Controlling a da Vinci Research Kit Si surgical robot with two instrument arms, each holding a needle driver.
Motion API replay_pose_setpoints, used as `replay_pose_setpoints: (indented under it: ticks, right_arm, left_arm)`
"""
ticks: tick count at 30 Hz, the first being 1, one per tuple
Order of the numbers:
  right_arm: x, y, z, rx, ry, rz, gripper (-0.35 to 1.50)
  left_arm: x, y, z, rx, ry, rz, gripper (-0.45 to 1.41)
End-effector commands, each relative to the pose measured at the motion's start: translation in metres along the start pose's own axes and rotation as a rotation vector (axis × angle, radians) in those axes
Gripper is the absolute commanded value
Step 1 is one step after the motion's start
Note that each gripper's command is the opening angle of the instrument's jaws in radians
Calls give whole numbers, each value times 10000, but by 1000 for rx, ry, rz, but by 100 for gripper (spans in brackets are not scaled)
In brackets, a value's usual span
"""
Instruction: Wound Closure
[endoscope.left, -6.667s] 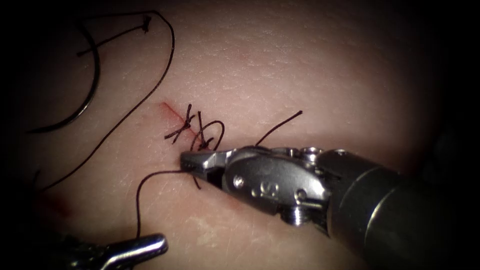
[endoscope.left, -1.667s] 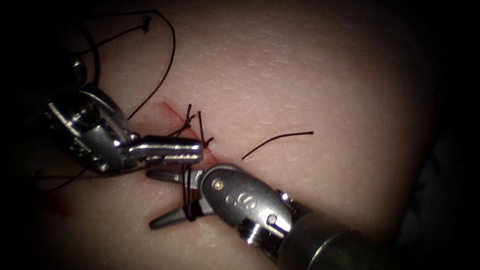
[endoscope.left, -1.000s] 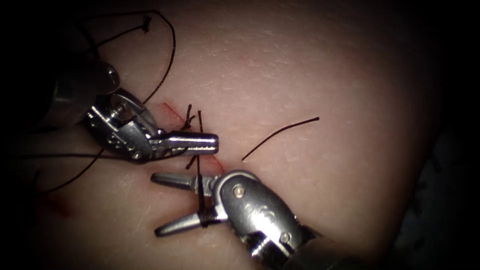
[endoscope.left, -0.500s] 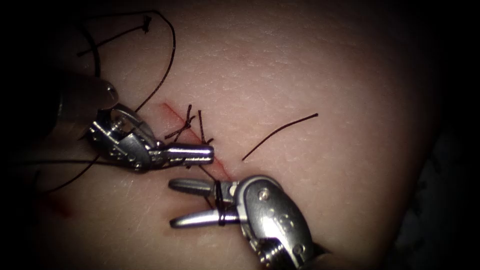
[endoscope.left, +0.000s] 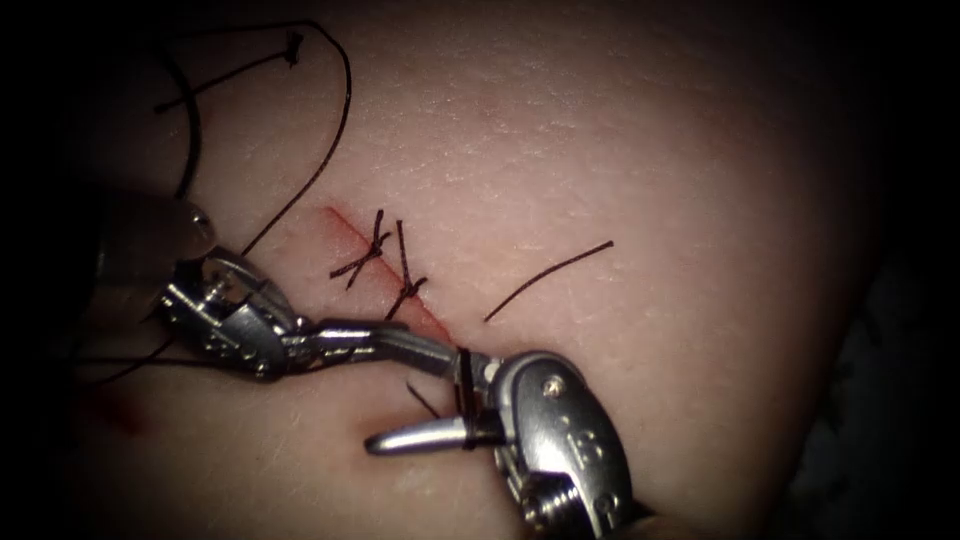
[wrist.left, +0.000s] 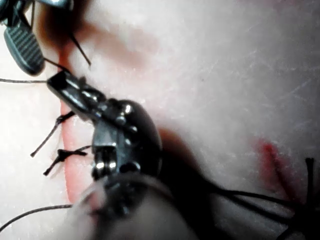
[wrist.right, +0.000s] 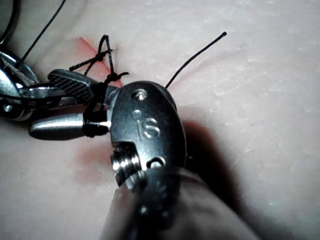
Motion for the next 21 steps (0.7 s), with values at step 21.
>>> replay_pose_setpoints:
  ticks: [21]
  right_arm:
    - [-25, -5, -29, -480, -164, 28, 74]
  left_arm:
    - [51, 22, 21, 17, -40, -30, -45]
